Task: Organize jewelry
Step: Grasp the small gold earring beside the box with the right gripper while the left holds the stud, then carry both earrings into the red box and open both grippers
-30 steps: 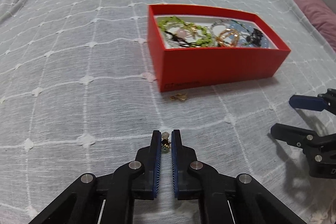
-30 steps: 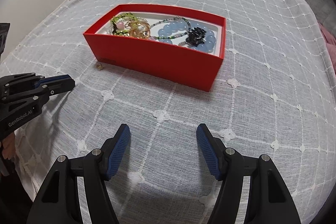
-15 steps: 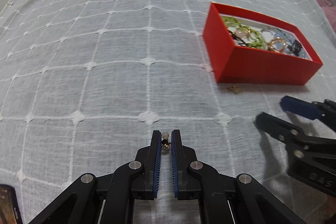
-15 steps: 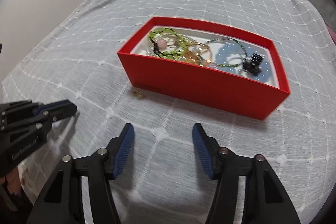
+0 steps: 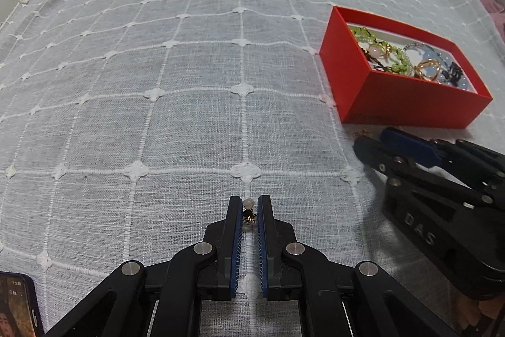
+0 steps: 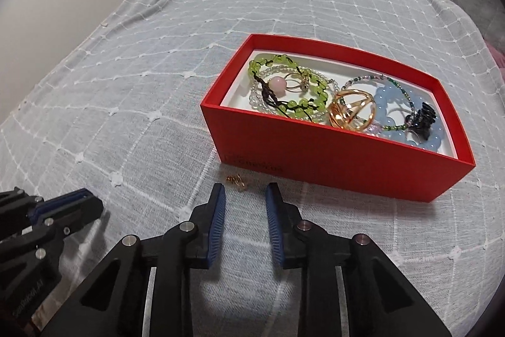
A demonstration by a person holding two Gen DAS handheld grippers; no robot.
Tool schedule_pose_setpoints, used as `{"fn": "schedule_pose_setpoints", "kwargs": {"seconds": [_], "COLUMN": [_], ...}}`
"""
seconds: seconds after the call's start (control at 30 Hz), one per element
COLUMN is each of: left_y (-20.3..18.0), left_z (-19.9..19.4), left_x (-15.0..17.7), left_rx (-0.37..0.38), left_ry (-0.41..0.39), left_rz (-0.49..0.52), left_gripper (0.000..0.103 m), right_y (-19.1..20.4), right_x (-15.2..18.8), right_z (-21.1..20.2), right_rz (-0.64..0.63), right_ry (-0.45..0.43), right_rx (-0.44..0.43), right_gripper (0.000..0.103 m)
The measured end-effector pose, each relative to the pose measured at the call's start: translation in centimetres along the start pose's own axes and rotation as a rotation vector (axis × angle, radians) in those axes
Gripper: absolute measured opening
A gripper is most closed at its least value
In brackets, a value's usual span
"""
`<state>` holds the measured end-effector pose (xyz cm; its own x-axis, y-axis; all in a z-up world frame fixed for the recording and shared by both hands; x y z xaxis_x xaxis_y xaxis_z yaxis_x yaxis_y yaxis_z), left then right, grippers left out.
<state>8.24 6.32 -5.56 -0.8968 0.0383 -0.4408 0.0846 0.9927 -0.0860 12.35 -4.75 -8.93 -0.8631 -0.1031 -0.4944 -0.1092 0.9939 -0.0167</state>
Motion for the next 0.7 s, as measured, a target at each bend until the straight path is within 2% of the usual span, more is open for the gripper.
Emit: {"fn": "schedule_pose_setpoints", "kwargs": {"seconds": [0.1,0.23,0.7], "left_y": [-0.1,-0.1,-0.8], "left_z": [-0.1,0.0,-0.6], "left_x": [0.0,0.0,-0.8], "left_rx": [0.001,-0.002,0.008], "left_ry": [-0.003,-0.001,-0.021], "left_rz": [0.002,-0.001,-0.005], "left_gripper": [0.004,0.004,0.004], "right_y": [-0.1,0.0,-1.1], "right_x": [-0.1,-0.1,1.1], "right_z": [0.2,0.2,-1.4], "right_rz": [0.000,-0.020,-0.030], "right_ry": [-0.001,0.004,0.002], "right_rx": [-0.004,-0.020,-0.059], "right_gripper": [0.024,0.013,0.012]}}
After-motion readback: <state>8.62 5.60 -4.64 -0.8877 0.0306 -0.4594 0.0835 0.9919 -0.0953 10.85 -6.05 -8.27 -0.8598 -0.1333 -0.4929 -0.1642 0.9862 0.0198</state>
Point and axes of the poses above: each gripper's, at about its wrist camera, not at the fingertips, and z roughly the way its jaws point, y to its left, x to its underside, the point moved 6 cm from there along z, roughly the way its jaws point, and after that the axes turned 9 degrees about y, right-handed, at the moved point
